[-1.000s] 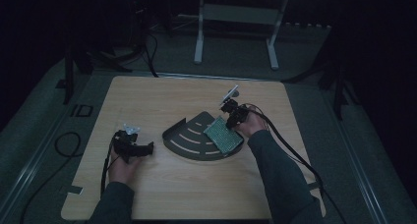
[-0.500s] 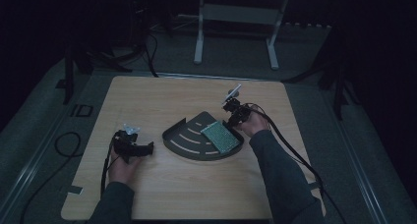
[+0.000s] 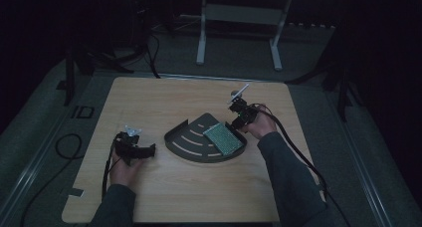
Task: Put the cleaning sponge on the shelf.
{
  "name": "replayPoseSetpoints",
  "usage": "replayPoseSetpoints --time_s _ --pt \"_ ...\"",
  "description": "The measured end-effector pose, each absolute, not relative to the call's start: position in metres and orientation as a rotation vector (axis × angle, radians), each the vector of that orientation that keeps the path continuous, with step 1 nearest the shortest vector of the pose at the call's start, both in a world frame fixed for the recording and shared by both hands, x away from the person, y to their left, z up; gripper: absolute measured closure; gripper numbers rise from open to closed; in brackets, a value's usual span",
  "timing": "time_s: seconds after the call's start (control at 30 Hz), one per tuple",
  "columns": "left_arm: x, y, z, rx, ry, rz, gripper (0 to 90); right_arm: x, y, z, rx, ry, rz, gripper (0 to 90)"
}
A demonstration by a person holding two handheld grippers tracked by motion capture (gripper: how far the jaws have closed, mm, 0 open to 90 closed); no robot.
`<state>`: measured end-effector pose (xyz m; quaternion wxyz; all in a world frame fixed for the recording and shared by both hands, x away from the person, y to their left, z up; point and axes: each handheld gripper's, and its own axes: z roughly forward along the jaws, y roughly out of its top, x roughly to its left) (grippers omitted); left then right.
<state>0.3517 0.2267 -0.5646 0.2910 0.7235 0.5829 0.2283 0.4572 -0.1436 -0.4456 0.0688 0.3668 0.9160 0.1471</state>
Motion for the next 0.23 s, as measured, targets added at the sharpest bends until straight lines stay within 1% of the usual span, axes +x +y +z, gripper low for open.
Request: replayPoseSetpoints --time_s 0.07,0.13,0.23 --pt "0.352 0.227 -0.565 1.929 1.554 0.609 1.7 0.455 -0.148 -0.442 1.105 2.756 0.46 48.8" --pt "0.352 0.227 -0.565 1.929 1.554 0.609 1.7 0.452 -0.154 -0.439 1.121 2.746 0.482 41.9" --pt "0.352 0.227 -0.565 1.929 1.554 0.609 1.7 0.447 -0.164 -0.437 1.173 2.717 0.476 35.3"
